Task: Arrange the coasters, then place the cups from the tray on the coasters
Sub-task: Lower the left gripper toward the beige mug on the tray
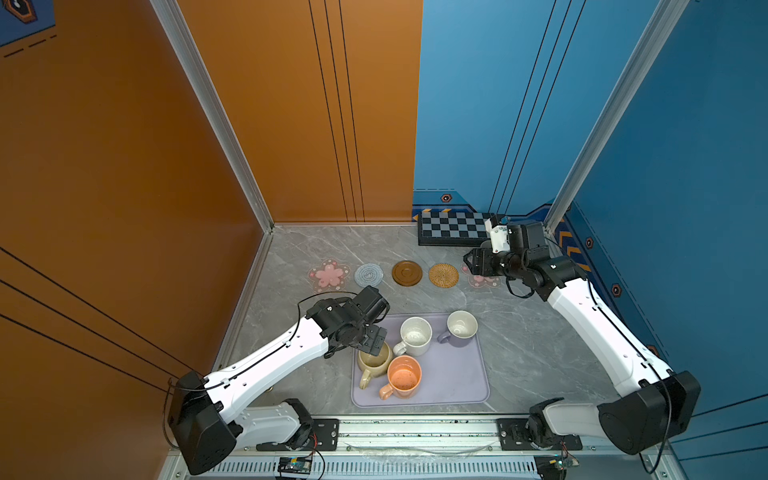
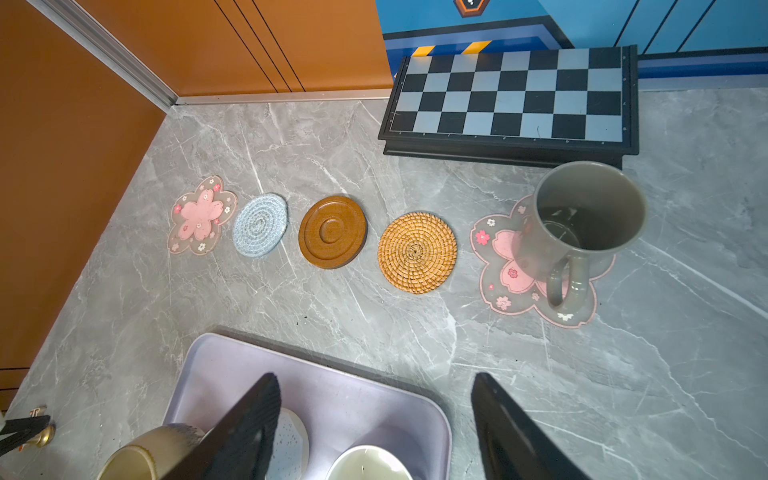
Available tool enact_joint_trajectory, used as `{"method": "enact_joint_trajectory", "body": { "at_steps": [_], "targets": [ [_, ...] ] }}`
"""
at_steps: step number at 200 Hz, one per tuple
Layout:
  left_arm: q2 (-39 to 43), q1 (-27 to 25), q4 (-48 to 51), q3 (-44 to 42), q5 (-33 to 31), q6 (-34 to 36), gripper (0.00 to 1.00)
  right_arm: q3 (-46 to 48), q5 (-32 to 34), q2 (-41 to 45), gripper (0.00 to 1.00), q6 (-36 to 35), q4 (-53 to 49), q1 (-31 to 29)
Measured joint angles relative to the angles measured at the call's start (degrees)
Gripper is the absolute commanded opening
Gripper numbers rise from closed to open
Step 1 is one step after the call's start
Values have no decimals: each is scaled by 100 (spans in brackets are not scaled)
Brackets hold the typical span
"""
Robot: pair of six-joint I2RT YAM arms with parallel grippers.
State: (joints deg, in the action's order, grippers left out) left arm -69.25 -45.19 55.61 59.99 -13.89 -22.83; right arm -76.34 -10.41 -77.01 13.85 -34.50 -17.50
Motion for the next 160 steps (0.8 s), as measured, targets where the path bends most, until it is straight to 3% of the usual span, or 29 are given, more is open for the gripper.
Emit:
{"method": "enact_joint_trajectory", "body": {
  "at_steps": [104,160],
  "targets": [
    [146,-31,122,-345,74,-214,99,0,2,76,76,17,0,-20],
    [144,-424,131,-385,160,-404,100,0,2,142,76,17,0,-37]
  ]
}}
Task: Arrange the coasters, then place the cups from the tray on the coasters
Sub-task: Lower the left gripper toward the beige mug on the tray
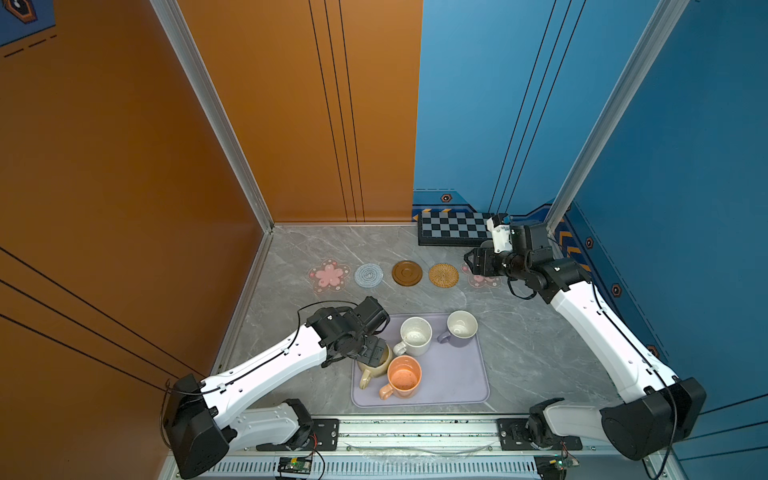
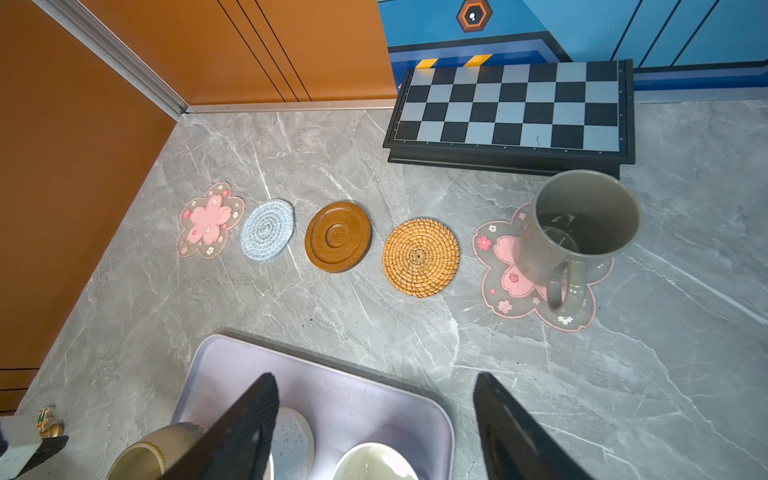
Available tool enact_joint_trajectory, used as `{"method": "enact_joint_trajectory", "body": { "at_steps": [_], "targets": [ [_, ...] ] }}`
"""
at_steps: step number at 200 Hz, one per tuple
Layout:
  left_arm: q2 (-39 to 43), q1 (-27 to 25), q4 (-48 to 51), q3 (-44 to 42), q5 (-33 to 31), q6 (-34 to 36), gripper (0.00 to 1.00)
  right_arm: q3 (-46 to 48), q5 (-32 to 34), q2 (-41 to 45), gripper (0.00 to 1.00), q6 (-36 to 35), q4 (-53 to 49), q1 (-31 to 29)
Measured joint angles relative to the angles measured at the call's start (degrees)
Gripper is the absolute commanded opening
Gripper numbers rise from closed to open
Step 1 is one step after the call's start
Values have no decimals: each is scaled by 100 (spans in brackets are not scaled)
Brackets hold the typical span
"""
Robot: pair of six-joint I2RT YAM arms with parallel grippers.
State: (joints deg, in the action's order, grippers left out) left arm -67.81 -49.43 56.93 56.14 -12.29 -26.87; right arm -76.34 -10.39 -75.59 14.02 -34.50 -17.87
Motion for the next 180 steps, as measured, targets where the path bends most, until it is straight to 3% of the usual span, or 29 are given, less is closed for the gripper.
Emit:
{"method": "enact_joint_trajectory", "body": {
  "at_steps": [126,180],
  "targets": [
    [-304,-1147,11,-28,107,-365,99,258,37,85,77,0,-2,-7],
    [188,-1172,61,-267,142,-610,98,293,35,203,77,0,-2,24]
  ]
}}
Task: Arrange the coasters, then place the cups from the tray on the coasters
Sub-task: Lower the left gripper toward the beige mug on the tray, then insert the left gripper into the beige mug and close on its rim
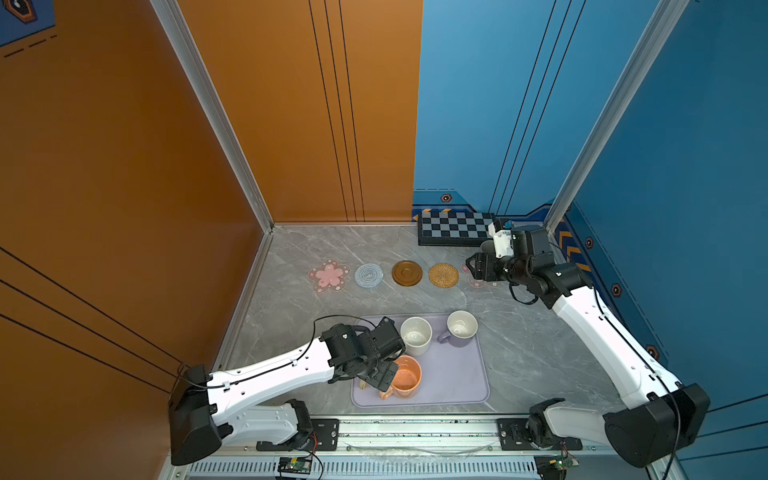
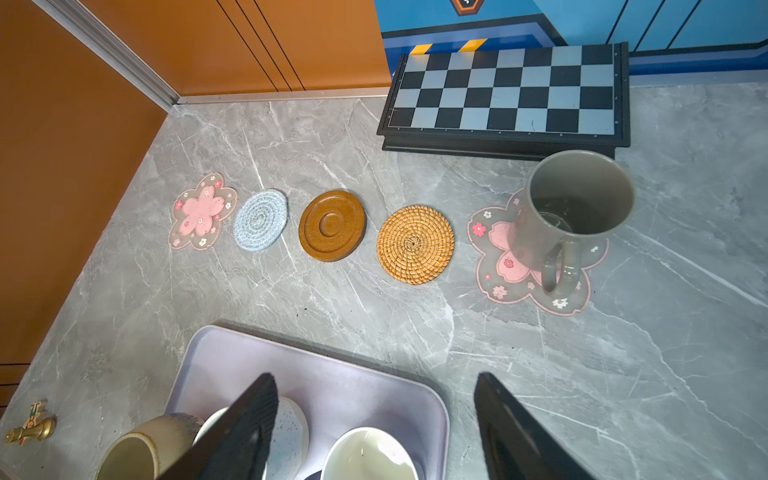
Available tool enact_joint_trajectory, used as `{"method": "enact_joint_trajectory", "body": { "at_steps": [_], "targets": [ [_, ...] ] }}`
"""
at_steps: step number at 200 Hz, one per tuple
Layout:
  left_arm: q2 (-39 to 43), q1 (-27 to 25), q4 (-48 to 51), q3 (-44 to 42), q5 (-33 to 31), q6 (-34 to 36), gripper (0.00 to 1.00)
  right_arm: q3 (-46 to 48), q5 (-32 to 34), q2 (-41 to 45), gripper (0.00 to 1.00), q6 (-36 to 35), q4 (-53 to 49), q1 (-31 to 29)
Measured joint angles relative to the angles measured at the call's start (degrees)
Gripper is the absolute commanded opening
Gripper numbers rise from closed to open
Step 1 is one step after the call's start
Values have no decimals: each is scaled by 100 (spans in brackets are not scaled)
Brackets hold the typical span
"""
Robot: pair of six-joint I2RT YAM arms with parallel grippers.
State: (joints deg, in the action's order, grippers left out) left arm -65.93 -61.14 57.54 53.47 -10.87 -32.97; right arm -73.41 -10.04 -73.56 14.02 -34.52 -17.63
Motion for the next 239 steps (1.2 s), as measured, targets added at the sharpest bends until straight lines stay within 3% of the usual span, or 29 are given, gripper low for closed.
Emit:
{"method": "enact_joint_trajectory", "body": {
  "at_steps": [36,74,90,95,112,205,219,239],
  "targets": [
    [457,105,223,-184,9,-243,96,11,-2,2,77,4,0,0],
    [323,127,323,-343,63,-413,92,33,-22,28,77,76,-2,0],
    [223,195,337,-361,63,-455,87,44,-22,66,77,107,0,0],
    [190,221,334,-365,63,-479,81,50,-24,83,77,109,0,0],
    [111,328,297,-393,61,-483,73,76,-22,160,78,111,-2,0],
    [-278,295,-448,-846,197,-575,71,179,-22,293,78,129,0,7],
    [-275,284,-570,-927,195,-605,62,181,-22,293,78,129,-2,7],
    [-275,256,-752,-1045,216,-678,58,188,-22,297,78,131,0,7]
  ]
}}
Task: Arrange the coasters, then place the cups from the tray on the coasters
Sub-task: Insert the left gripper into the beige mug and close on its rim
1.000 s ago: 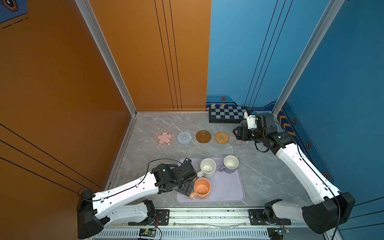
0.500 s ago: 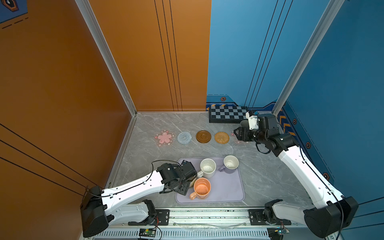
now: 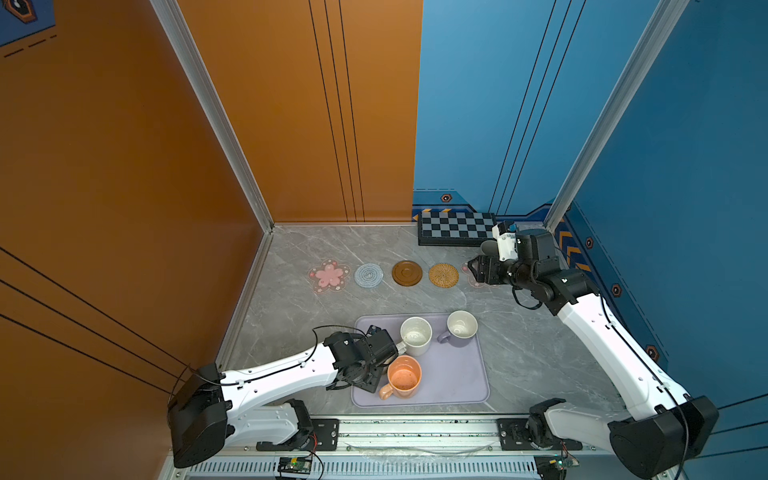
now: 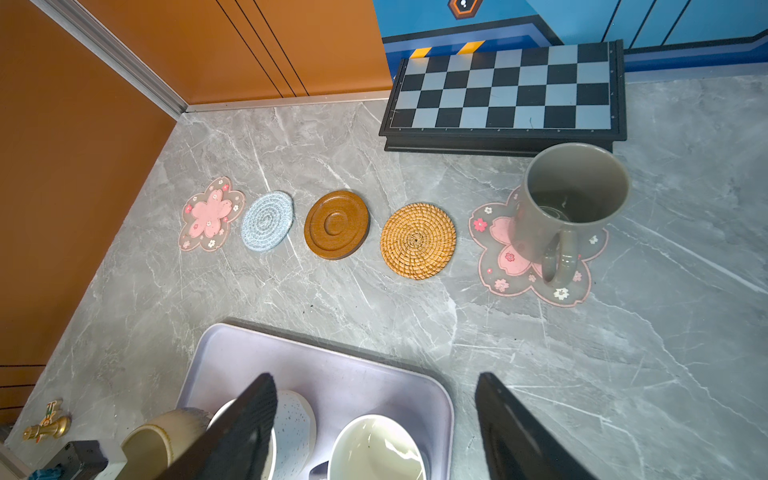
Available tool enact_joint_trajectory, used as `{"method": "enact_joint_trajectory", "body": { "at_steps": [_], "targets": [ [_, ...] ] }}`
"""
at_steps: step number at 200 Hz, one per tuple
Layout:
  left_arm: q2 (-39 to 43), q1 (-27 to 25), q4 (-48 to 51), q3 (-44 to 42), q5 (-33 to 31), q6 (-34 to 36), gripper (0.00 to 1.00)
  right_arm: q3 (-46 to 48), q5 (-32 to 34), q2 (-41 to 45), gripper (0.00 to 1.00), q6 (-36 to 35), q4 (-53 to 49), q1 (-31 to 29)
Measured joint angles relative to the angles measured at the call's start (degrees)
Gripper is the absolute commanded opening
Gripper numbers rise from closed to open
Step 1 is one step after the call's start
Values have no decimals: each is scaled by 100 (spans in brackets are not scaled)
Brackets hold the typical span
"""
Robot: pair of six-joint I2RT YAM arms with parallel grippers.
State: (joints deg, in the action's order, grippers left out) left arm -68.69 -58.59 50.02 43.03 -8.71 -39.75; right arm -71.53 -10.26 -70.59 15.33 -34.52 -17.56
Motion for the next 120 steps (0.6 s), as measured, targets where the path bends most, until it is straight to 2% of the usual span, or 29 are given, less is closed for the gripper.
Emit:
{"method": "enact_joint_trajectory", "body": {
  "at_steps": [21,30,39,97,120],
  "targets": [
    [-2,-37,-164,-114,39,-37,50,42,0,22,78,-2,-2,0],
    [-2,-42,-236,-162,81,-79,38,55,0,33,78,0,-2,2],
    [-9,-48,-280,-192,127,-50,30,70,-2,44,78,-2,-2,11],
    [-35,-72,-402,-264,192,-68,8,85,0,63,78,0,-2,33],
    [-11,-74,-417,-284,192,-68,3,85,0,63,78,0,-2,33]
  ]
}}
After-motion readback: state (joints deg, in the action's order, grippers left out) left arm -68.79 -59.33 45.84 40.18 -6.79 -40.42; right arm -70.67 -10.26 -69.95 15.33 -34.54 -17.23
